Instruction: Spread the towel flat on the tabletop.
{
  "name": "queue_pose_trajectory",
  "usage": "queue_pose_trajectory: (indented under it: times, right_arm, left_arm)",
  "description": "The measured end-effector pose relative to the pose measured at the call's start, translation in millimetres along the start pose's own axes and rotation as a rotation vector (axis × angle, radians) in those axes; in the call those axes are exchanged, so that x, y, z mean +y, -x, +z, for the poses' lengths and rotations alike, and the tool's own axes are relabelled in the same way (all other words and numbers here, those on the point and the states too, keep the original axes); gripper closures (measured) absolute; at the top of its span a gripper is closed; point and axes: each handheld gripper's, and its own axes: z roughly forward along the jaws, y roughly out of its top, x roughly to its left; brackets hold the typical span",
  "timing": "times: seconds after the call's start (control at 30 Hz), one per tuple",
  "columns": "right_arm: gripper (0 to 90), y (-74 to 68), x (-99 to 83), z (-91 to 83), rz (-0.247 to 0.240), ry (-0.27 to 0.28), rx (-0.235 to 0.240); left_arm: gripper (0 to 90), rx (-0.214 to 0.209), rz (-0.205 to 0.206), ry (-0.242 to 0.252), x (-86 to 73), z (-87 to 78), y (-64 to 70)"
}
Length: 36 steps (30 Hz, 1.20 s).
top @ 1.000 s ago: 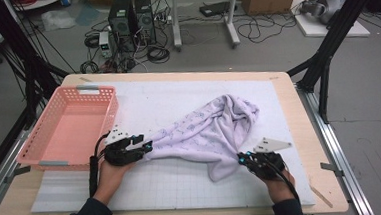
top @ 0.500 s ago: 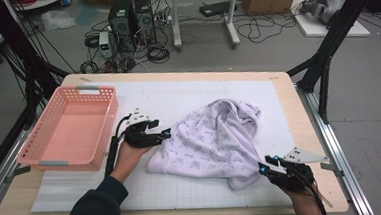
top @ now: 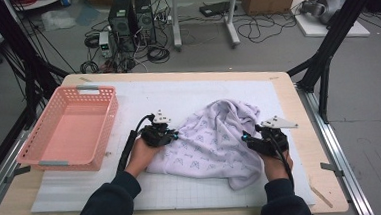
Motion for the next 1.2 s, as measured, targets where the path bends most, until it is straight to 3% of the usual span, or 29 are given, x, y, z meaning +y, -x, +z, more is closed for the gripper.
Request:
queue_pose_trajectory:
  times: [0.03,0.1,0.27,0.37,0.47,0.57,0.67,0.8,0.9,0.97,1.0,1.03,1.13,1.2]
  right_arm:
    - [44.7,3.7,-0.7,1.2,0.017,-0.005,-0.012]
    - [44.5,11.7,-3.5,0.9,0.043,-0.010,-0.030]
    - [44.7,26.2,-9.8,-4.2,0.068,-0.017,-0.047]
    - [45.0,26.9,-8.8,-3.8,0.074,-0.015,-0.040]
    - [46.1,16.2,-3.9,-0.3,0.053,-0.009,0.003]
    - [46.5,-4.6,3.7,8.3,-0.003,-0.002,0.064]
    - [47.1,-31.7,12.3,23.2,-0.065,-0.007,0.165]
    - [47.1,-59.2,20.8,40.7,-0.077,-0.008,0.298]
    - [52.6,-76.6,20.5,56.7,-0.123,-0.089,0.323]
    - [67.3,-81.6,15.7,65.0,-0.147,-0.175,0.325]
    - [78.3,-82.4,12.8,67.2,-0.182,-0.215,0.320]
    - [82.2,-82.5,9.2,67.4,-0.215,-0.242,0.316]
    - [85.9,-75.6,0.8,52.9,-0.226,-0.210,0.349]
    - [86.1,-68.6,-7.1,37.9,-0.214,-0.193,0.361]
  left_arm:
    - [83.3,0.002,0.003,-0.007,-2.5,-6.1,-1.0]
    - [83.6,0.010,-0.012,0.029,-10.4,-21.2,-2.6]
    - [83.6,0.006,-0.021,0.055,-35.8,-63.6,2.2]
    - [83.6,0.000,-0.048,0.073,-51.4,-84.9,5.5]
    - [83.6,-0.022,-0.047,0.053,-66.1,-96.4,12.3]
    - [83.6,-0.042,-0.028,0.057,-75.3,-102.2,20.3]
    - [83.6,-0.066,-0.019,0.066,-81.0,-105.4,27.5]
    - [83.5,-0.097,-0.026,0.085,-88.3,-108.7,30.3]
    - [83.0,-0.103,-0.047,0.093,-90.2,-107.9,26.7]
    - [82.2,-0.108,-0.049,0.101,-88.6,-106.7,24.8]
    - [81.2,-0.111,-0.052,0.103,-87.3,-106.0,23.5]
    - [79.0,-0.108,-0.052,0.106,-85.5,-105.6,21.9]
    - [60.6,-0.080,-0.085,0.145,-76.4,-104.1,14.9]
    - [52.8,-0.064,-0.108,0.184,-67.5,-101.6,9.9]
